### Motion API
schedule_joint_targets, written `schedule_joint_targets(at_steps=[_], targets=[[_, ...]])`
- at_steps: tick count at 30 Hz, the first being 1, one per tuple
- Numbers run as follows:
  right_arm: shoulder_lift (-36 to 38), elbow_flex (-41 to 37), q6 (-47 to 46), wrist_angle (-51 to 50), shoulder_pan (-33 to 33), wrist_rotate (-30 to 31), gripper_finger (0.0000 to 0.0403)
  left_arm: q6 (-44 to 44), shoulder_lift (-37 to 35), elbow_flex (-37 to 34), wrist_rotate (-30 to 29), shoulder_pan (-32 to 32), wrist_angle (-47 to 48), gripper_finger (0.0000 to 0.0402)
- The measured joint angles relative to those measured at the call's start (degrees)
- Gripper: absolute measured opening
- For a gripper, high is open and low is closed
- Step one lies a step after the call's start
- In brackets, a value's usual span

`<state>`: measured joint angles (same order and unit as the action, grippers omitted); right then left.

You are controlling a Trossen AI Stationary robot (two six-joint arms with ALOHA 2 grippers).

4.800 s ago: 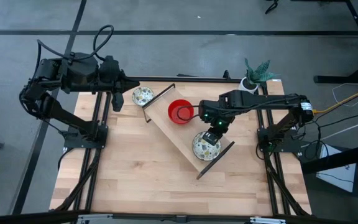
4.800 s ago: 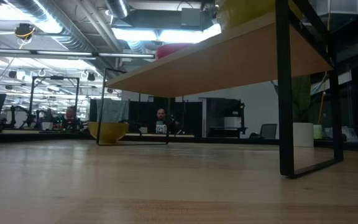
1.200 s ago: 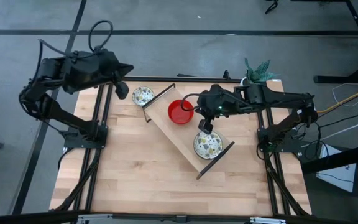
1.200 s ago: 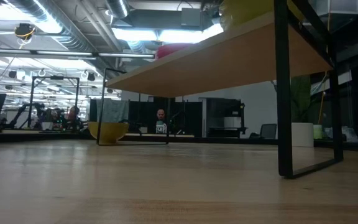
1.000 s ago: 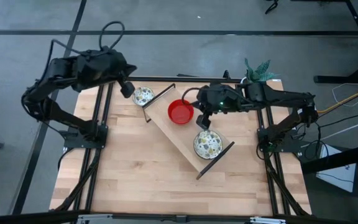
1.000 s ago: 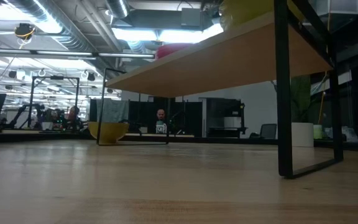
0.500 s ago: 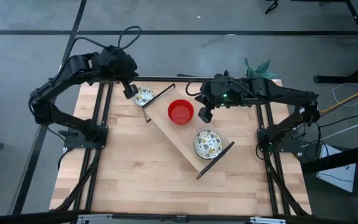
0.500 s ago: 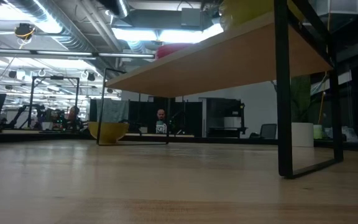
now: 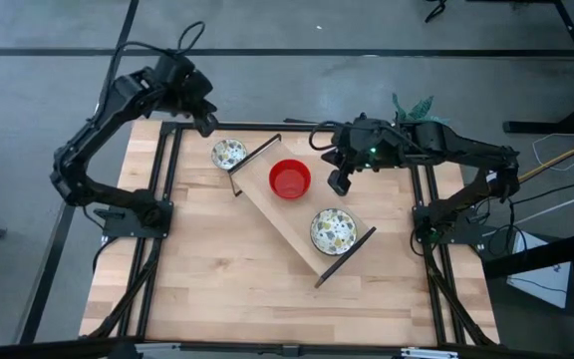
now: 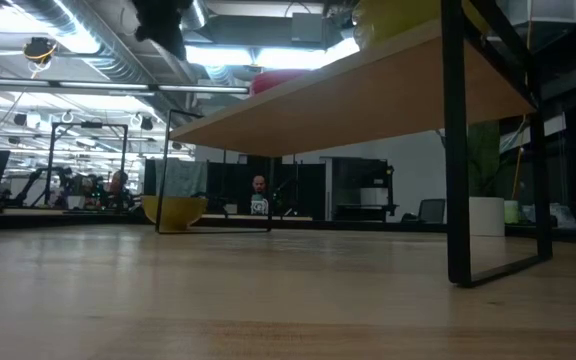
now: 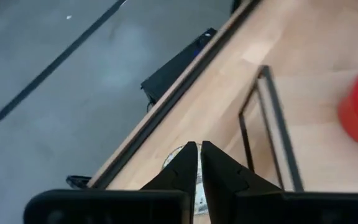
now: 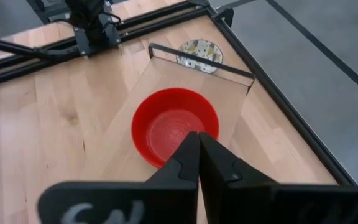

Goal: Pick & Place Mini bowls
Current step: Stack the white patterned bowl on top of the other white patterned bowls on the shelf

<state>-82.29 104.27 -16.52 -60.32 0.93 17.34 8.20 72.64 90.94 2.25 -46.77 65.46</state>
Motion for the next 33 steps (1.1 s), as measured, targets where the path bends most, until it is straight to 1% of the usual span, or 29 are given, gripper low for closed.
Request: schedule_joint_targets(at_steps=[3, 6, 9, 15, 18, 20, 22, 24, 28, 33], targets=[[0.03, 0.00, -0.47, -1.96, 0.00, -0.02, 0.0004, -2.77, 0.23, -3.00, -0.21, -1.85, -2.54, 0.0028], [0.34, 0.00, -1.31, -4.58, 0.20, -0.69, 0.0005, -5.56, 1.37, -4.31, -0.40, -3.76, -3.54, 0.0047], [0.72, 0.00, -1.66, -6.60, 0.48, -2.05, 0.0005, -7.20, 3.91, -4.37, -0.40, -5.41, -1.97, 0.0077], [1.39, 0.00, 0.93, -8.72, 0.48, -2.40, 0.0006, -8.37, 10.35, -4.37, -0.13, -6.99, -0.59, 0.0146], [1.94, 0.00, 1.01, -9.05, 0.46, -2.59, 0.0006, -8.17, 13.51, -4.37, 1.86, -8.49, -0.70, 0.0171], [2.39, 0.00, 1.13, -9.26, 0.48, -3.47, 0.0007, -8.93, 15.87, -4.37, 4.15, -9.62, -0.46, 0.0181], [2.90, 0.00, 1.47, -9.31, 0.48, -3.91, 0.0007, -9.87, 18.15, -4.37, 5.10, -10.42, -0.02, 0.0185], [3.23, 0.00, 1.75, -9.39, 0.46, -3.96, 0.0007, -10.50, 20.16, -4.37, 3.99, -10.98, 0.64, 0.0188], [3.74, 0.00, 0.64, -9.64, 0.46, -4.02, 0.0007, -10.43, 23.84, -4.39, -0.13, -11.12, 2.22, 0.0189], [3.85, 0.00, 0.25, -10.57, 0.46, -4.02, 0.0007, -9.49, 27.48, -4.39, -0.60, -11.11, 2.51, 0.0189]])
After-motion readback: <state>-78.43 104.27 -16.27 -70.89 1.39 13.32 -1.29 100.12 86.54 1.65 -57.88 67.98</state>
